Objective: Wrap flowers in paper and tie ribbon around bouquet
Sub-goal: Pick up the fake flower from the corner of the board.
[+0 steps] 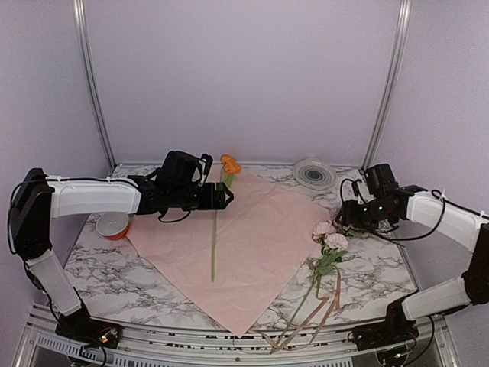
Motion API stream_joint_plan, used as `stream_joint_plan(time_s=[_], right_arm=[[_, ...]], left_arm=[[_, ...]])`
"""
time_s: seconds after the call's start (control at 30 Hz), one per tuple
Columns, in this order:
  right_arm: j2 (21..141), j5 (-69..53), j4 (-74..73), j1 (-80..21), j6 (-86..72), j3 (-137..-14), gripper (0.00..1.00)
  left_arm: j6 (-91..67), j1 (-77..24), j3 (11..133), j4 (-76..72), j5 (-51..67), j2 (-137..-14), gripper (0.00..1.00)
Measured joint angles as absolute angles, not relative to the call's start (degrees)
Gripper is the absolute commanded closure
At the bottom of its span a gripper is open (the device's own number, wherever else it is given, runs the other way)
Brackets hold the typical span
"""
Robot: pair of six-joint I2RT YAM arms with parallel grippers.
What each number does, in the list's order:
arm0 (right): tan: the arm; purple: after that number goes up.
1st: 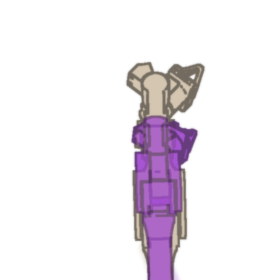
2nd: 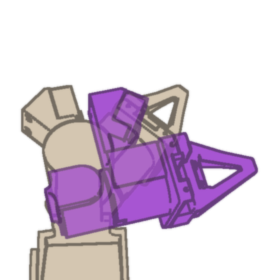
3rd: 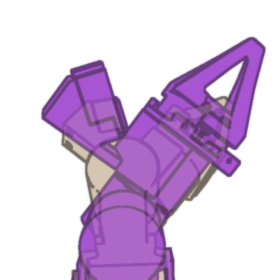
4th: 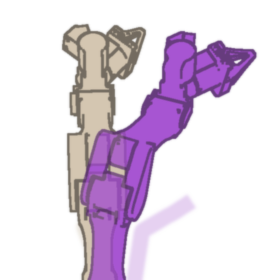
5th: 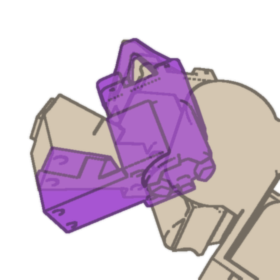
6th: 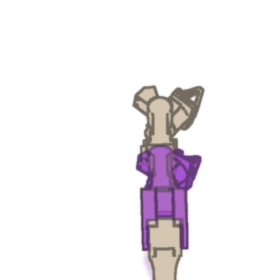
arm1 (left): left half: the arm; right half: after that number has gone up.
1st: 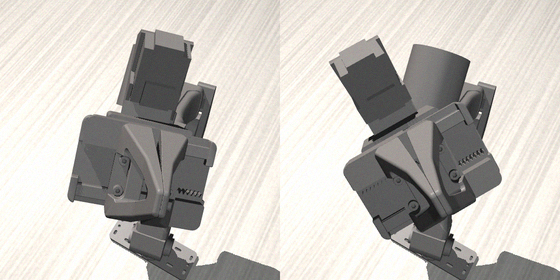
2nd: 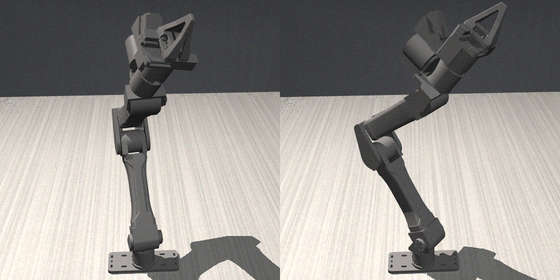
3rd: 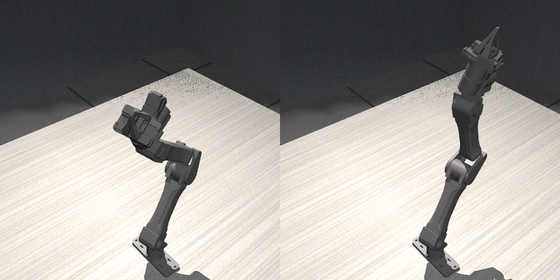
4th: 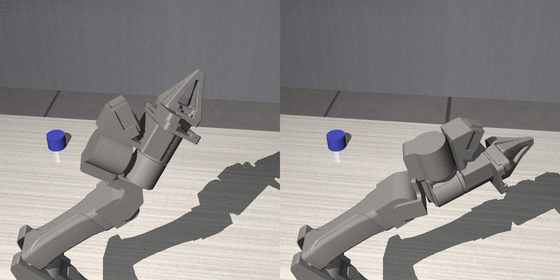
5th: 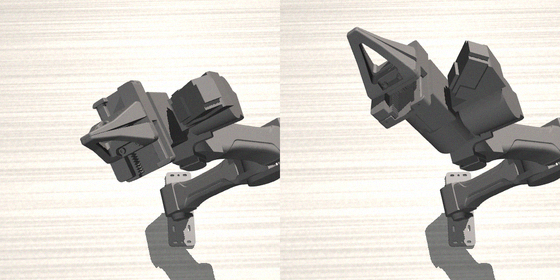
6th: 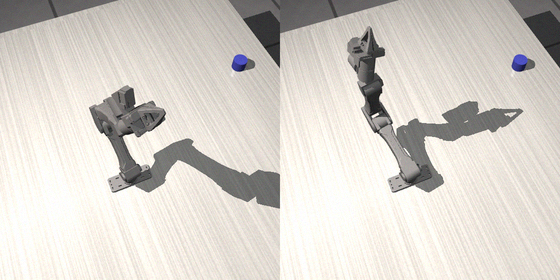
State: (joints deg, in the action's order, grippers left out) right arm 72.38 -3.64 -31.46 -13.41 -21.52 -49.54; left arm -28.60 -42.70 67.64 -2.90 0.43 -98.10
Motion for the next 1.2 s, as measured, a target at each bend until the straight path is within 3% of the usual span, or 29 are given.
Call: stream_joint_plan(time_s=[0.17,0.33,0.47,0.6,0.73,1.2], right_arm=[[73.45,-5.08,-29.87,-16.08,-25.58,-43.42,0.26],[78.87,-6.09,-25.45,-16.6,-27.68,-41.69,0.3],[82.26,-5.63,-22.59,-16.82,-28.1,-40.66,0.5],[83.4,-4.78,-20.93,-16.86,-28.14,-39.97,0.8],[82.78,-3.05,-20.75,-16.88,-27.05,-40.42,0.97],[62.81,-2.79,-28.53,-16.88,-14.13,-52.88,1.0]], left_arm=[[-26.57,-43.83,67.66,-2.22,-0.08,-98.48,0.17],[-26.02,-43.99,67.79,-1.32,-0.05,-99.72,0.17],[-25.56,-44.01,67.79,-1.04,-0.05,-100.03,0.17],[-25.3,-44.01,68.4,-0.73,-0.05,-100.18,0.17],[-25.04,-44.01,68.69,-0.71,-0.05,-100.18,0.17],[-21.02,-46.92,64.34,-5.15,-0.4,-96.95,0.22]])
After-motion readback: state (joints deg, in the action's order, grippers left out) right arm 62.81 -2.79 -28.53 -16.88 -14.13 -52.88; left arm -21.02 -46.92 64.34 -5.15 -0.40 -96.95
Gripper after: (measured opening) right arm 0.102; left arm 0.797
